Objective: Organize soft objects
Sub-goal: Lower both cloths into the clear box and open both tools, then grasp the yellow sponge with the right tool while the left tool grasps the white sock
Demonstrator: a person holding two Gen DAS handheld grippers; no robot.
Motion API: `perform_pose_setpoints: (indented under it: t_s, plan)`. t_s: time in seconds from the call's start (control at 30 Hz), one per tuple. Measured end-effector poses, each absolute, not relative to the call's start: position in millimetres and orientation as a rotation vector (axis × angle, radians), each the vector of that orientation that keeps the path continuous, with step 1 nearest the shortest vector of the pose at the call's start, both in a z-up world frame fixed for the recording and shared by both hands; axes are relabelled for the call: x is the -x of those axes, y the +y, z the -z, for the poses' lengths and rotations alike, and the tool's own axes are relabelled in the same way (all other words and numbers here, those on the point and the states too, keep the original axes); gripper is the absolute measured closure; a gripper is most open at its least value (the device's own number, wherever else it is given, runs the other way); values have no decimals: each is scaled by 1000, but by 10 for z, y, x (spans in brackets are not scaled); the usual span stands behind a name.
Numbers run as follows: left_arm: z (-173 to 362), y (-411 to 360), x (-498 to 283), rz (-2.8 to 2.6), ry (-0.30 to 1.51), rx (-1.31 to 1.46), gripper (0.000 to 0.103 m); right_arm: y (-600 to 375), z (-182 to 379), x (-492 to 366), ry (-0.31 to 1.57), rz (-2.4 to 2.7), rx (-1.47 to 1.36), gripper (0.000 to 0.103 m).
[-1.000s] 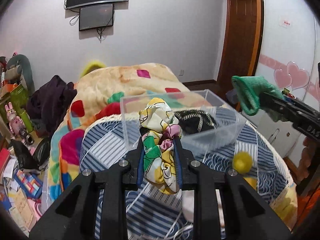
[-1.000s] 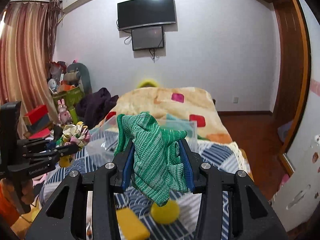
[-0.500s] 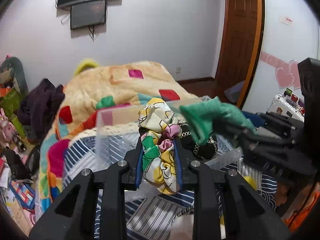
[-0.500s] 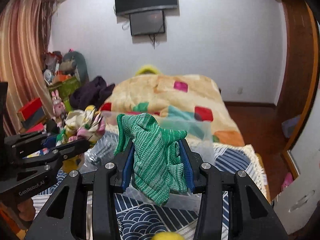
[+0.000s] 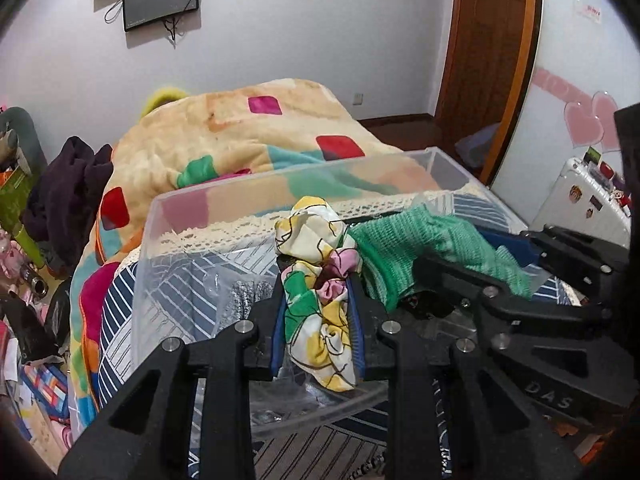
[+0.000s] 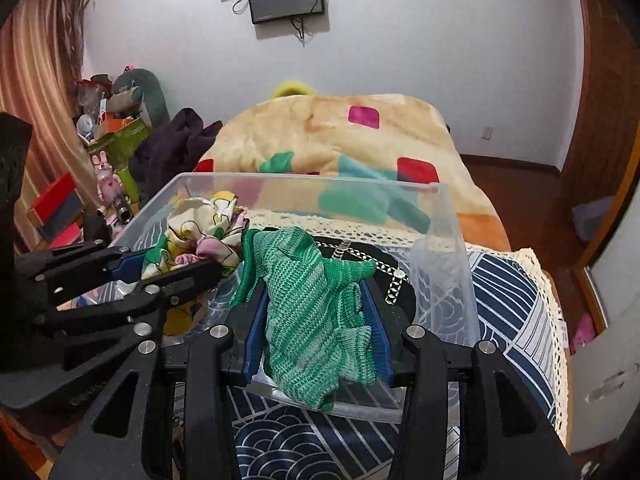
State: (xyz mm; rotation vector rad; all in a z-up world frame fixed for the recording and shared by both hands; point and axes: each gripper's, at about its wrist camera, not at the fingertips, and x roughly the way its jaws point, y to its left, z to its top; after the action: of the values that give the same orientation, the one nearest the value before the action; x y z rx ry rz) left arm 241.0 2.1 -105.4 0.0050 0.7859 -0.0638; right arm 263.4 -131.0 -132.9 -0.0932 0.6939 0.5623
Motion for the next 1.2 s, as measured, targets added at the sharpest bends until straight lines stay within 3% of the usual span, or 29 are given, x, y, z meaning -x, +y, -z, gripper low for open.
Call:
perform_pose_setpoints:
  t_s: [0.1,0.43,0.6,0.83,1.2]
  plan:
    - [1076,4,-2394,72,790,-12,78,-1317,1319,-2581,681,-551,111,59]
    - [977,95,-2284,110,770,44,49,-1431,1275,-2538,667,-547,127,49]
    - [853,87,-2133,118,737,44,47,-1515,1199,-2454,634,-542,123,43]
    - [630,78,-1749,122,644,47,32,-1632,1033,-2261,560,-536,110,36]
    - [874,-72,-1300,174,699,59,31,-1717,1137,-1929,540,-560,122,36]
